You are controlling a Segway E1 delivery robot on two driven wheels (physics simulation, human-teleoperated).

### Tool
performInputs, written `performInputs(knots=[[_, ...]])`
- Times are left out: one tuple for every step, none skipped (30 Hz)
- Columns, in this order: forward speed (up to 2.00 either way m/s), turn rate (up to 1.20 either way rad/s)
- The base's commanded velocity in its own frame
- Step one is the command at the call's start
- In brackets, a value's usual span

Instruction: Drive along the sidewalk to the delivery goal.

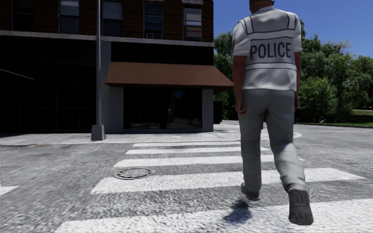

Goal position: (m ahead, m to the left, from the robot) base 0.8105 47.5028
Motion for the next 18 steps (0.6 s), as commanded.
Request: performInputs(knots=[[1.64,0.27],[1.64,0.28],[1.64,0.3],[1.64,0.31],[1.64,0.31],[1.64,0.33],[1.64,0.34],[1.64,0.35],[1.64,0.35],[1.64,0.36],[1.64,0.37],[1.64,0.37],[1.64,0.37],[1.64,0.37],[1.64,0.37],[1.64,0.38],[1.64,0.38],[1.64,0.38]])
